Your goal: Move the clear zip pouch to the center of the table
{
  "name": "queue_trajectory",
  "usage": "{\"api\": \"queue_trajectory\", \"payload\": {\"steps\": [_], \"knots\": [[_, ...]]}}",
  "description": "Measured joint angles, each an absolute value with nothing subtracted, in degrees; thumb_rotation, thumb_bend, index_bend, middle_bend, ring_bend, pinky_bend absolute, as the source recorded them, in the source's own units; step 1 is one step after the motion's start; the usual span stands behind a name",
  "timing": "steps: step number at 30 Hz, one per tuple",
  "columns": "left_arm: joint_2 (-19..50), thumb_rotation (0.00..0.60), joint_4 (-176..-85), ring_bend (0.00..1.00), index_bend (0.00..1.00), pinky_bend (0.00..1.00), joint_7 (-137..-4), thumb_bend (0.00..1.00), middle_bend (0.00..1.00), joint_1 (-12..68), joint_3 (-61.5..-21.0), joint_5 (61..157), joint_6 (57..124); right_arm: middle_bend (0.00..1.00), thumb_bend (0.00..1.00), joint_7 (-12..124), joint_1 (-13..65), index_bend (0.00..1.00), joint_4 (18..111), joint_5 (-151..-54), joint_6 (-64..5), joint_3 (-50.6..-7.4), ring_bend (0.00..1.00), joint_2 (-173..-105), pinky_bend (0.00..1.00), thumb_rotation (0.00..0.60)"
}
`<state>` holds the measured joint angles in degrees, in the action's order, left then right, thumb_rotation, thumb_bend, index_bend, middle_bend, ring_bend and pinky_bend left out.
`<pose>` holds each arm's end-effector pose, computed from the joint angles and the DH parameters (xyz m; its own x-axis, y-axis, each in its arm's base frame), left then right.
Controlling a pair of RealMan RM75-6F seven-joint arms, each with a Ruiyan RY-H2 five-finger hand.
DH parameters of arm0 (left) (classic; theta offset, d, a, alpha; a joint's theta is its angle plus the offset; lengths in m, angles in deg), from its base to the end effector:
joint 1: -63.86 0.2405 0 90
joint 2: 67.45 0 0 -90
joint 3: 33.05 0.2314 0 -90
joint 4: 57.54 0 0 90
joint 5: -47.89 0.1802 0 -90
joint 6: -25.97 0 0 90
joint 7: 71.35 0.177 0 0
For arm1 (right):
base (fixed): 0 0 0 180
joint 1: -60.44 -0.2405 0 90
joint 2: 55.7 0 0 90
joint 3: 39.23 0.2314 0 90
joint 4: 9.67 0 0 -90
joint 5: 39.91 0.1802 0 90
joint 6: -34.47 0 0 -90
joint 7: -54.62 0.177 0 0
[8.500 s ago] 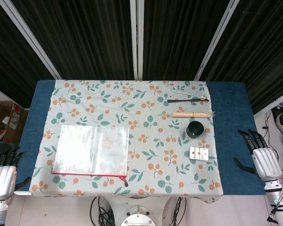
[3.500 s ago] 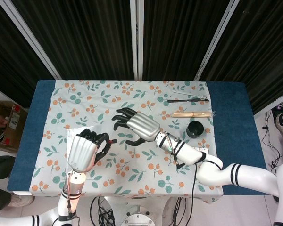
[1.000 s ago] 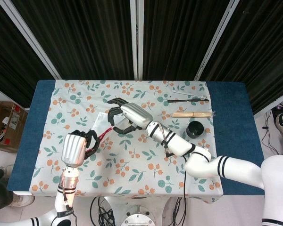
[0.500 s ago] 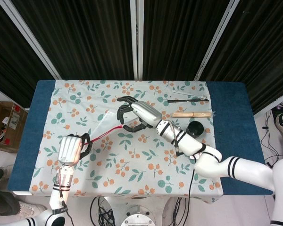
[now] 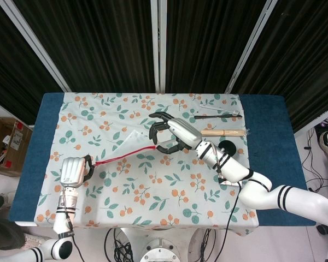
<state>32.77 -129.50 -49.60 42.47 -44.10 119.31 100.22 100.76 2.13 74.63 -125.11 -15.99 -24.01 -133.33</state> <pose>-0.2250 0.2995 0.0148 0.4285 0.0508 0.9021 0.9035 -0.0145 -0.4283 0.0095 -0.3795 0.0600 -0.1056 -0.5643 0.8188 -0.7436 -0.5019 -0.4418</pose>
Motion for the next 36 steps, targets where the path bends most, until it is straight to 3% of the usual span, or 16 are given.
{"api": "queue_trajectory", "payload": {"steps": [9,12,16,19,23,26,32,33,36], "knots": [[32.85,0.600,-128.07,0.77,0.71,0.71,-48.64,0.43,0.82,42.22,-44.66,116.59,98.46,0.42,0.48,101.38,1.88,0.91,73.20,-125.54,-16.73,-24.37,0.10,-134.87,0.06,0.600],[32.34,0.600,-128.89,0.74,0.64,0.71,-47.82,0.42,0.79,42.17,-44.58,116.59,98.74,0.42,0.48,100.90,1.83,0.91,72.70,-125.59,-16.98,-24.54,0.10,-135.48,0.06,0.600],[30.33,0.600,-131.99,0.50,0.25,0.63,-46.10,0.27,0.52,42.07,-44.40,114.94,96.88,0.42,0.48,99.35,1.91,0.91,72.08,-125.98,-17.64,-25.09,0.09,-136.61,0.06,0.600],[27.82,0.600,-136.53,0.38,0.19,0.61,-43.24,0.21,0.39,41.98,-44.57,112.49,95.66,0.42,0.48,97.37,2.10,0.90,71.45,-127.06,-18.29,-26.33,0.10,-137.92,0.06,0.600],[25.13,0.600,-141.65,0.33,0.18,0.59,-37.13,0.19,0.33,42.00,-45.00,110.20,96.83,0.39,0.46,96.62,2.52,0.84,70.75,-128.96,-18.61,-28.99,0.09,-139.01,0.06,0.600],[23.20,0.600,-145.54,0.33,0.18,0.59,-35.61,0.18,0.33,42.30,-45.33,109.61,99.24,0.31,0.40,96.70,2.75,0.70,70.85,-130.59,-17.65,-31.53,0.05,-138.29,0.03,0.600],[20.87,0.600,-148.53,0.33,0.18,0.58,-36.71,0.11,0.33,43.72,-45.95,112.04,106.18,0.07,0.15,97.19,2.21,0.06,73.68,-132.72,-11.48,-36.45,0.00,-133.01,0.00,0.600],[20.54,0.600,-148.87,0.33,0.18,0.57,-37.47,0.10,0.33,43.99,-46.05,112.49,106.89,0.03,0.12,97.25,1.89,0.01,74.60,-132.90,-9.46,-37.48,0.00,-131.48,0.00,0.600],[19.22,0.600,-149.83,0.33,0.19,0.56,-40.30,0.08,0.33,44.99,-46.24,113.98,108.73,0.00,0.07,97.29,1.33,0.00,77.25,-132.92,-4.64,-40.24,0.00,-127.01,0.00,0.600]]}}
